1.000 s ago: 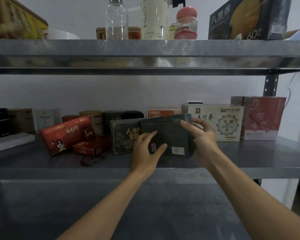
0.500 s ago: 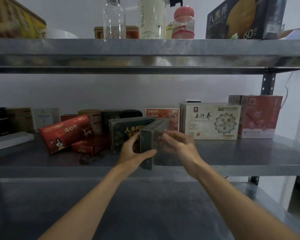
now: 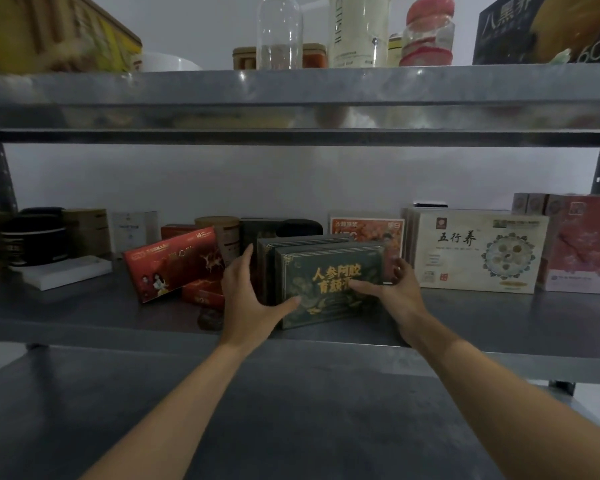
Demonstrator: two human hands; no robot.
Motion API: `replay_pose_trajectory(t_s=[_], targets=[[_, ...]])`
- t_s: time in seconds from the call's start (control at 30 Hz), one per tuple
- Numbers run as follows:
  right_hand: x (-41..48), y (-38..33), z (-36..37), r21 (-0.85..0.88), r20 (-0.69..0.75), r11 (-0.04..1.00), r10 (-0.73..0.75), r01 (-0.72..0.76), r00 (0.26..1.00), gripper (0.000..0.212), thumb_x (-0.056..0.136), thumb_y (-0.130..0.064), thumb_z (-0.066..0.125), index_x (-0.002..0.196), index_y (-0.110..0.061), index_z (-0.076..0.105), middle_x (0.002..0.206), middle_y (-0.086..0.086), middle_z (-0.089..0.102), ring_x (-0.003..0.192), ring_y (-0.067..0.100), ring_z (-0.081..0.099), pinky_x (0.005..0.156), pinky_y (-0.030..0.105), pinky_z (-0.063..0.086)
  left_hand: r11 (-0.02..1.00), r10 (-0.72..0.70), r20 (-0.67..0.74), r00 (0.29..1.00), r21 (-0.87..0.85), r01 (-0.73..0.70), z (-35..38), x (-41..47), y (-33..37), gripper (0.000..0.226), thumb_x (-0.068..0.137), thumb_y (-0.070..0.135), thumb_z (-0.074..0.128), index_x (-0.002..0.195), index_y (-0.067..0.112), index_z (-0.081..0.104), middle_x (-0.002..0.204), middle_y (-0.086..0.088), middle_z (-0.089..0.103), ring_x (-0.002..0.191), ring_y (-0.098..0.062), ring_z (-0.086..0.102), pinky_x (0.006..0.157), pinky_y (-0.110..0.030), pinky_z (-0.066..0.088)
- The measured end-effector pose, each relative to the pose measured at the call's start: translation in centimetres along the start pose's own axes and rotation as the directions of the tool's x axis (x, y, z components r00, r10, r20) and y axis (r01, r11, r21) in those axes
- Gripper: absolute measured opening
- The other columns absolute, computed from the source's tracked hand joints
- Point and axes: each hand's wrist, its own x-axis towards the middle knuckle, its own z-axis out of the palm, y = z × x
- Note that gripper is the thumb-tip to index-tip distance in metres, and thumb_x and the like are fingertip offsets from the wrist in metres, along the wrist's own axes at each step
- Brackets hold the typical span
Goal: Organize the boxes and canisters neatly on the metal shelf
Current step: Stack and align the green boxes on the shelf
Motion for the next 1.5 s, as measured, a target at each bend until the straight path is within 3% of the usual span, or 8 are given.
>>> replay_pose_trajectory(t_s=[0.1,0.3,0.5,0.77,0.9,1.27,1.4,1.5], targets=[[1.1,0.1,0.8,0.118,0.084,0.993,0.019,-0.029,0.996,0.104,0.053,-0.007,0.09,0.143,-0.019,0.04,0.118,-0.006,0.061,0.115,0.018,0.057,0.096,0.034,0.048,0.995,-0.07,0.199,0.978,-0.054,0.082,0.3,0.9,-0.6,0.124,0.063,0.051,0.086,0.153,0.041,0.003,0.159,0.013,0.018,0.145,-0.008,0.02,0.119,-0.041,0.024],[3.4,0.9,2.0,0.23,0.204,0.97,0.025,-0.073,0.979,0.067,0.055,0.002,0.08,0.116,-0.019,0.064,0.107,0.005,0.074,0.109,0.029,0.065,0.085,0.037,0.054,0.984,-0.087,0.323,0.942,-0.123,0.133,0.6,2.0,-1.4,0.11,0.073,0.038,0.083,0.151,0.049,0.005,0.154,0.018,0.029,0.14,-0.005,0.03,0.117,-0.04,0.029],[3.9,1.1,0.3,0.249,0.159,0.968,-0.017,-0.023,0.987,0.091,0.049,-0.004,0.083,0.134,-0.018,0.054,0.117,0.006,0.07,0.105,0.027,0.067,0.091,0.044,0.055,0.986,-0.046,0.425,0.904,-0.124,0.108,1.4,2.4,-1.1,0.105,0.08,0.016,0.079,0.144,0.053,0.005,0.15,0.02,0.033,0.137,0.002,0.031,0.104,-0.012,0.026],[2.5,0.8,-4.6,0.159,0.056,0.987,-0.05,0.041,0.997,0.073,0.068,0.002,0.081,0.133,-0.017,0.055,0.117,0.002,0.068,0.108,0.025,0.065,0.092,0.046,0.056,0.988,-0.047,0.589,0.807,-0.093,0.125,5.0,2.8,0.8,0.113,0.085,0.013,0.074,0.15,0.041,-0.013,0.149,0.021,0.025,0.133,0.006,0.024,0.089,0.007,0.023],[1.9,0.7,-9.0,0.153,-0.067,0.987,-0.035,0.045,0.997,0.066,0.067,0.004,0.081,0.126,-0.019,0.061,0.117,0.005,0.069,0.107,0.026,0.066,0.09,0.046,0.056,0.983,-0.026,0.645,0.764,-0.124,0.138,9.2,2.8,2.8,0.11,0.085,0.014,0.074,0.152,0.039,-0.01,0.15,0.018,0.026,0.138,0.0,0.025,0.107,-0.016,0.021],[1.2,0.2,-15.1,0.208,-0.311,0.975,-0.003,0.071,0.95,0.048,0.075,0.012,0.072,0.116,-0.012,0.064,0.102,0.004,0.072,0.087,0.018,0.069,0.057,0.022,0.056,0.989,0.052,0.647,0.76,-0.141,0.053,17.3,2.6,5.9,0.102,0.085,0.022,0.075,0.154,0.035,0.001,0.143,0.019,0.033,0.134,0.001,0.027,0.107,-0.018,0.021],[1.4,0.6,-14.6,0.152,-0.326,0.985,-0.023,0.076,0.945,0.057,0.078,0.006,0.074,0.129,-0.011,0.056,0.117,0.007,0.068,0.102,0.023,0.067,0.075,0.03,0.058,0.993,0.032,0.606,0.795,-0.108,0.042,16.7,2.4,5.8,0.085,0.086,0.024,0.073,0.152,0.034,0.021,0.136,0.02,0.04,0.129,-0.001,0.034,0.104,-0.021,0.028],[1.0,0.7,-13.7,-0.196,-0.49,0.97,-0.224,0.144,0.842,0.087,0.076,-0.014,0.083,0.147,-0.014,0.033,0.139,0.005,0.049,0.128,0.023,0.048,0.108,0.042,0.042,1.0,0.025,0.537,0.843,-0.027,-0.012,15.7,2.2,5.6,0.063,0.088,0.027,0.071,0.144,0.027,0.042,0.138,0.011,0.051,0.128,-0.009,0.046,0.101,-0.023,0.036]])
